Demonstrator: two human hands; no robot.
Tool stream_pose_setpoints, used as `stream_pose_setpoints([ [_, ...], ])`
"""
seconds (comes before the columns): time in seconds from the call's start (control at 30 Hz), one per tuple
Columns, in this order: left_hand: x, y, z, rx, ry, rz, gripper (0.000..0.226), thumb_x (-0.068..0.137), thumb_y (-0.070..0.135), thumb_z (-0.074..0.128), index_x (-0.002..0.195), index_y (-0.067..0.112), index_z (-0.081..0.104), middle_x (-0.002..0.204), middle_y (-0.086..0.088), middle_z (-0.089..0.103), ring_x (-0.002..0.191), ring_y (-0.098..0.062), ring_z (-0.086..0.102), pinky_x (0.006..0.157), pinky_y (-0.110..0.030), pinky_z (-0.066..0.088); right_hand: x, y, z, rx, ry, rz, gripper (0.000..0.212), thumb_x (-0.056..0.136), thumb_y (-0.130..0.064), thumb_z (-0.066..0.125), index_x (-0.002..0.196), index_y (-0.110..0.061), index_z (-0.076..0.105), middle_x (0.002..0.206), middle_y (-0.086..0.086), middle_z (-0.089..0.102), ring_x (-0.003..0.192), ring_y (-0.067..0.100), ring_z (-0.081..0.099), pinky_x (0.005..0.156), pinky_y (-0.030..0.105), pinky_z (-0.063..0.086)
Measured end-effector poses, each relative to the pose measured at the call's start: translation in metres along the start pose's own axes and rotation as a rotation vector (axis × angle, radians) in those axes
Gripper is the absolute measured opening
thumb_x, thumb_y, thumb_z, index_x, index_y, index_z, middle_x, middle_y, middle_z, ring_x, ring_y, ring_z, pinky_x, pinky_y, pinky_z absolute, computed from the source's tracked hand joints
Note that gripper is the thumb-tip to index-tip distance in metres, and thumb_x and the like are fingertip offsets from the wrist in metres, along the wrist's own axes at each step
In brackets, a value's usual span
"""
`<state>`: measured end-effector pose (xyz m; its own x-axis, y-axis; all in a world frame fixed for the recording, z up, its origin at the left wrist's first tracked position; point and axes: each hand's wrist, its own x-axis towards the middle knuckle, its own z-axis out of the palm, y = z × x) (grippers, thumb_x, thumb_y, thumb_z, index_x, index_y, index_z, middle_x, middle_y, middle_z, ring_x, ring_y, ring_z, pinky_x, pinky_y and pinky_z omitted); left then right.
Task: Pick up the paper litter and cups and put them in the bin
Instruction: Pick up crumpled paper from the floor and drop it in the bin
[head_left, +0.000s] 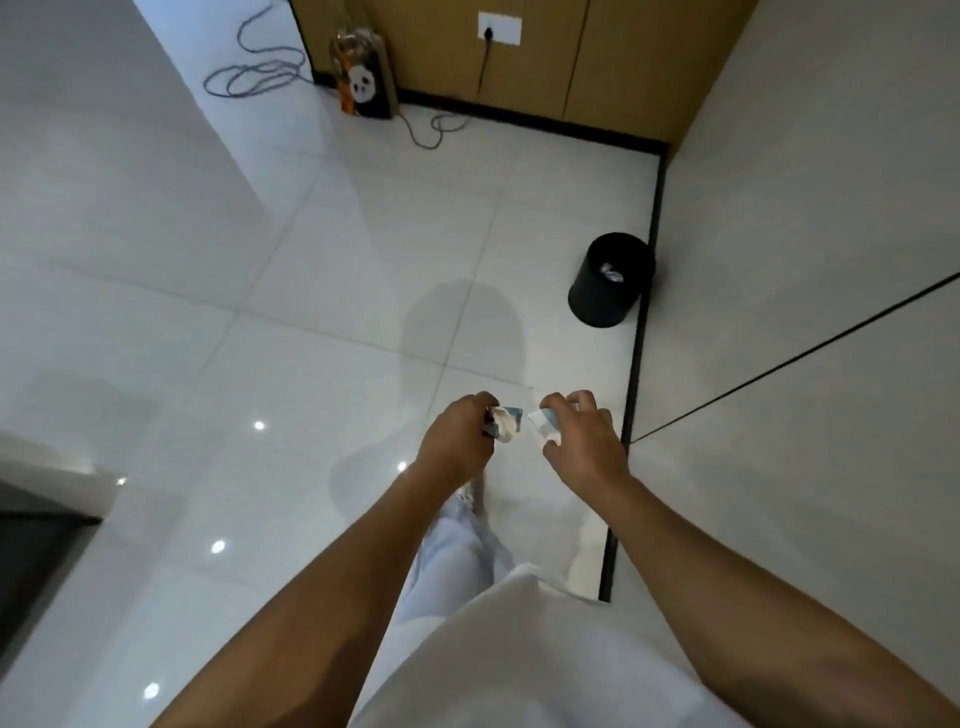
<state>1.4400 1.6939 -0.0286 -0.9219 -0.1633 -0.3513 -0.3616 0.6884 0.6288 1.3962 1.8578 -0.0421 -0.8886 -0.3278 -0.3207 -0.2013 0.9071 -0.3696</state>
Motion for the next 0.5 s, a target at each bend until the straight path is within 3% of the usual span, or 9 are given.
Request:
stream_pose_setpoints([
  [0.17,0.118,0.044,-0.013,0.054,-0.076,0.070,0.032,0.086,-0.002,0.051,0.115,0.008,0.060,0.106,-0.011,0.064,0.094,-0.026,0.061,0.079,-0.027,0.047,0.092,0.025,-0.040,0.011,0.040,0.120,0.043,0.089,-0.016,0.062,0.127,-0.027,0.047,0.133,0.004,0.040,0.111,0.028,0.047,0.081,0.033,0.048],
  [0.5,0.332,0.124,-0.054,0.154,-0.169,0.127,0.029,0.084,-0.001,0.048,0.108,0.010,0.061,0.102,-0.010,0.065,0.092,-0.028,0.061,0.077,-0.034,0.050,0.272,0.061,-0.131,0.114,0.128,0.207,0.047,0.085,-0.009,0.062,0.127,-0.024,0.051,0.133,0.004,0.040,0.112,0.030,0.046,0.081,0.035,0.048],
])
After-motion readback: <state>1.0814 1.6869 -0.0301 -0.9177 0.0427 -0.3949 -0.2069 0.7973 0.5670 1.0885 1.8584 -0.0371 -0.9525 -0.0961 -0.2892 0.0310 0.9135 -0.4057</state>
